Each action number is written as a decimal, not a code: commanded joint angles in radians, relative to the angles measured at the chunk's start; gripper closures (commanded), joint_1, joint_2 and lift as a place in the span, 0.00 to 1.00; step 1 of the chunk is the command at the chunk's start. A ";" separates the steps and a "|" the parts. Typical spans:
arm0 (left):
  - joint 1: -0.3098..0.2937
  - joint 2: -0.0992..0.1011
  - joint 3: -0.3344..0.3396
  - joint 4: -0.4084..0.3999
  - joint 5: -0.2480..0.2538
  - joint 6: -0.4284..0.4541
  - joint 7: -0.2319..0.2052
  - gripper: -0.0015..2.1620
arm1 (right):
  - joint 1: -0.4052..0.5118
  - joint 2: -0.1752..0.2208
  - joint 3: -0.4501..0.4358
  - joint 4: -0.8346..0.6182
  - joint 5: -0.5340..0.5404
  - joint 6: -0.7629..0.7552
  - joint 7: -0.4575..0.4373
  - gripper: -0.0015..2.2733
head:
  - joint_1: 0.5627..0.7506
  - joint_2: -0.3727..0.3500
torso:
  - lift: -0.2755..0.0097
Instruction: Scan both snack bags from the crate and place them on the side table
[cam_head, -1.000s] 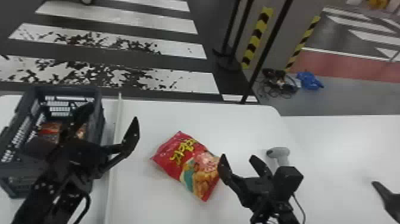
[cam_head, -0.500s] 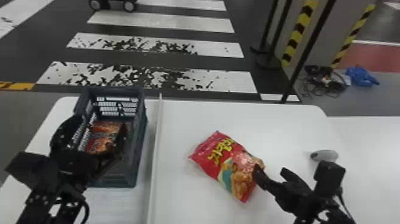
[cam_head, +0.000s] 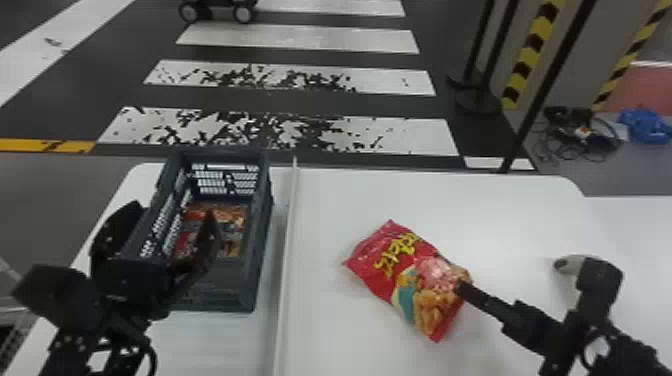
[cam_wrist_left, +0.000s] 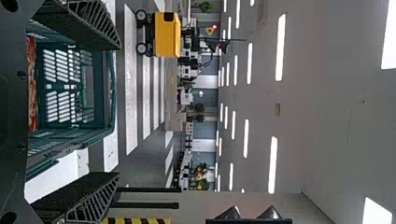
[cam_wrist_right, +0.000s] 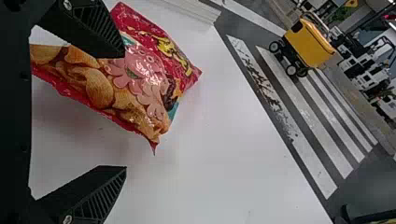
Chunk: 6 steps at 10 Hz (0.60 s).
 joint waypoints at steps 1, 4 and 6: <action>0.003 0.000 -0.001 0.001 0.002 0.004 0.000 0.01 | -0.054 0.002 -0.066 0.037 -0.073 0.115 0.014 0.03 | 0.70 0.47 | 0.62; 0.003 -0.001 -0.003 -0.001 0.007 0.032 0.000 0.01 | -0.137 0.002 -0.110 0.149 -0.122 0.217 0.038 0.03 | 0.70 0.48 | 0.62; 0.005 0.000 -0.003 0.001 0.007 0.038 0.000 0.01 | -0.184 0.002 -0.109 0.231 -0.122 0.238 0.057 0.03 | 0.70 0.49 | 0.62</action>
